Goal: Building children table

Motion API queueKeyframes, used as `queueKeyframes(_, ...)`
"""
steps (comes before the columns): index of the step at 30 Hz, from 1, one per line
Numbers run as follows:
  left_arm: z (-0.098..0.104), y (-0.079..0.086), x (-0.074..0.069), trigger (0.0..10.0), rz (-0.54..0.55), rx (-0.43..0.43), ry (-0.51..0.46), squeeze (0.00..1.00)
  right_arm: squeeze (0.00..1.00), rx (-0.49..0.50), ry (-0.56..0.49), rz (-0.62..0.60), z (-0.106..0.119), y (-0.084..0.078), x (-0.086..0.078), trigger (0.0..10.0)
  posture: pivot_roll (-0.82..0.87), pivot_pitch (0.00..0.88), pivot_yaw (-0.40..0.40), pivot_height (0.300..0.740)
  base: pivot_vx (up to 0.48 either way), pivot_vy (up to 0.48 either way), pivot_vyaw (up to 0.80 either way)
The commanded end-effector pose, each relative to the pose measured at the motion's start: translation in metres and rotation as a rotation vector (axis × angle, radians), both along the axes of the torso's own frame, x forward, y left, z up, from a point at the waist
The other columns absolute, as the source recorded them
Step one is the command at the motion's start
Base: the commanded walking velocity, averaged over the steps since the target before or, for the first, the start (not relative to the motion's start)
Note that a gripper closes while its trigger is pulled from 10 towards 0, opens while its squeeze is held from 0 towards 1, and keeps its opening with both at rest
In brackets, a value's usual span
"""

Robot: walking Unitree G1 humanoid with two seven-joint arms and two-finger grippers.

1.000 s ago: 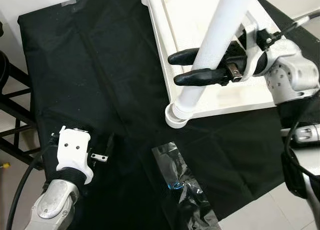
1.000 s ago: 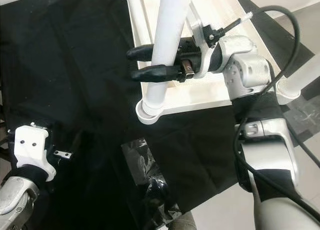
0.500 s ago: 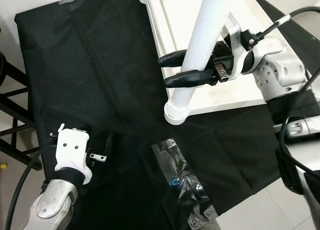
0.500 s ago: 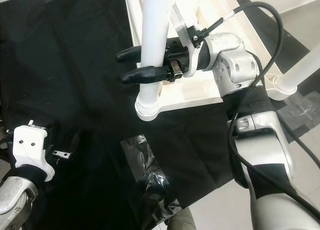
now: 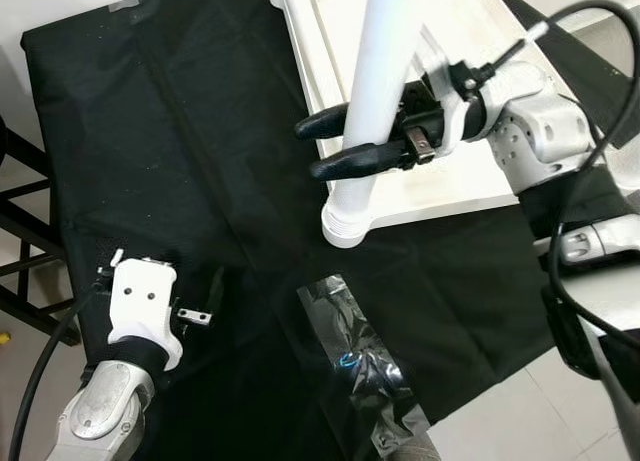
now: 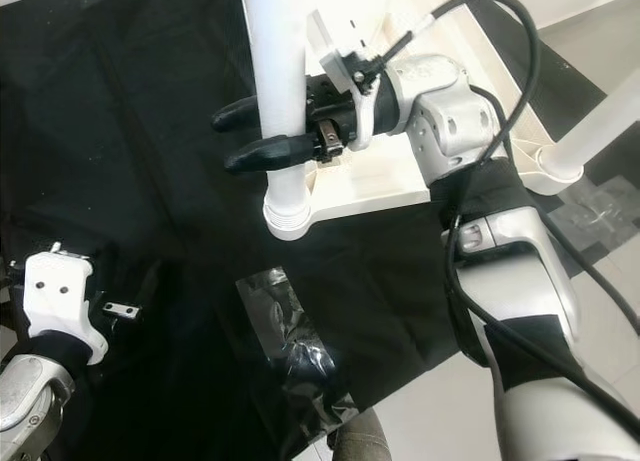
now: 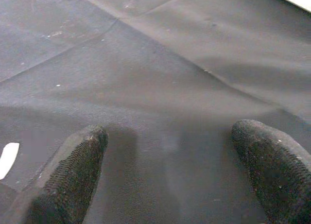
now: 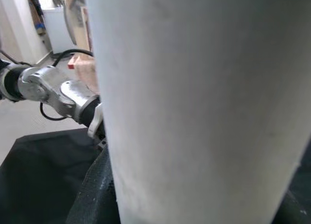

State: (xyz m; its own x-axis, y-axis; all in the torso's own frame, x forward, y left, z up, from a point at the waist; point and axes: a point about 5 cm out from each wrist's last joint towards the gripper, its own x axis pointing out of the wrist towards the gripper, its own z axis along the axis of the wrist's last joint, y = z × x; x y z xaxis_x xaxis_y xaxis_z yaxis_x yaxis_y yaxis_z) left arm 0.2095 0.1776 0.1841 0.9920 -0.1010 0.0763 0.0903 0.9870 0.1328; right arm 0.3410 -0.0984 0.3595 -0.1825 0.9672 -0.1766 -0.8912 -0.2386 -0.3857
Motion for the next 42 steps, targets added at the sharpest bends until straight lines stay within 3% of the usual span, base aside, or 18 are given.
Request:
queueKeyframes(1, -0.003, 0.001, -0.004, 10.0, 0.013, 0.003, 0.021, 0.00, 0.00, -0.083, 0.058, -0.076, -0.025, -0.002, 0.010, 10.0, 0.00, 0.431, 0.013, 0.740, 0.000, 0.000, 0.00)
queueKeyframes(5, -0.003, 0.000, -0.004, 10.0, 0.013, 0.003, 0.021, 0.00, 0.00, -0.066, 0.049, -0.175, -0.027, 0.002, 0.018, 10.0, 0.00, 0.428, 0.014, 0.740, 0.000, 0.000, 0.00)
queueKeyframes(15, -0.003, 0.000, -0.003, 10.0, 0.013, 0.003, 0.020, 0.00, 0.00, -0.042, 0.068, -0.264, -0.035, 0.006, 0.024, 10.0, 0.00, 0.415, 0.017, 0.740, 0.000, 0.000, 0.00)
queueKeyframes(21, -0.004, 0.001, -0.003, 10.0, 0.014, 0.004, 0.021, 0.00, 0.00, -0.080, 0.084, -0.301, -0.050, 0.007, 0.023, 10.0, 0.00, 0.408, 0.018, 0.740, 0.000, 0.000, 0.00)
queueKeyframes(23, -0.004, 0.000, -0.002, 10.0, 0.014, 0.004, 0.021, 0.00, 0.00, -0.085, 0.095, -0.390, -0.057, 0.006, 0.025, 10.0, 0.00, 0.408, 0.014, 0.740, 0.000, 0.000, 0.00)
queueKeyframes(26, -0.004, 0.000, -0.003, 10.0, 0.016, 0.004, 0.020, 0.00, 0.00, -0.029, 0.154, -0.646, -0.071, 0.002, 0.031, 10.0, -0.01, 0.407, -0.001, 0.740, 0.000, 0.000, 0.00)
queueKeyframes(28, -0.004, 0.000, -0.003, 10.0, 0.016, 0.004, 0.020, 0.00, 0.00, -0.029, 0.154, -0.646, -0.071, 0.002, 0.031, 10.0, -0.01, 0.407, -0.001, 0.740, 0.000, 0.000, 0.00)
queueKeyframes(29, -0.004, 0.000, -0.003, 10.0, 0.021, 0.003, 0.018, 0.00, 0.00, 0.094, 0.241, -0.927, -0.099, -0.001, 0.022, 10.0, -0.01, 0.410, -0.010, 0.740, 0.000, 0.000, 0.00)
queueKeyframes(31, -0.004, 0.000, -0.003, 10.0, 0.021, 0.003, 0.018, 0.00, 0.00, 0.094, 0.241, -0.927, -0.099, -0.001, 0.022, 10.0, -0.01, 0.410, -0.010, 0.740, 0.000, 0.000, 0.00)
queueKeyframes(32, -0.004, 0.000, -0.002, 10.0, 0.025, 0.004, 0.016, 0.00, 0.00, 0.134, 0.298, -1.057, -0.120, -0.003, 0.008, 10.0, -0.01, 0.412, -0.006, 0.740, 0.000, 0.000, 0.00)
queueKeyframes(33, -0.004, 0.000, -0.002, 10.0, 0.025, 0.004, 0.016, 0.00, 0.00, 0.134, 0.298, -1.057, -0.120, -0.003, 0.008, 10.0, -0.01, 0.412, -0.006, 0.740, 0.000, 0.000, 0.00)
queueKeyframes(34, -0.004, 0.000, -0.001, 10.0, 0.026, 0.004, 0.015, 0.00, 0.00, 0.158, 0.332, -1.138, -0.136, -0.005, -0.008, 10.0, -0.01, 0.413, -0.004, 0.740, 0.000, 0.000, 0.00)
queueKeyframes(35, -0.004, 0.000, -0.001, 10.0, 0.026, 0.004, 0.015, 0.00, 0.00, 0.158, 0.332, -1.138, -0.136, -0.005, -0.008, 10.0, -0.01, 0.413, -0.004, 0.740, 0.000, 0.000, 0.00)
queueKeyframes(38, -0.006, 0.000, 0.004, 10.0, 0.018, 0.009, 0.017, 0.00, 0.00, 0.196, 0.370, -1.217, -0.156, 0.012, -0.038, 10.0, -0.02, 0.394, 0.014, 0.740, 0.000, 0.000, 0.00)
queueKeyframes(42, -0.008, 0.000, 0.007, 10.0, 0.016, 0.012, 0.018, 0.00, 0.00, 0.223, 0.372, -1.240, -0.155, 0.017, -0.039, 10.0, -0.02, 0.382, 0.016, 0.740, 0.000, 0.000, 0.00)
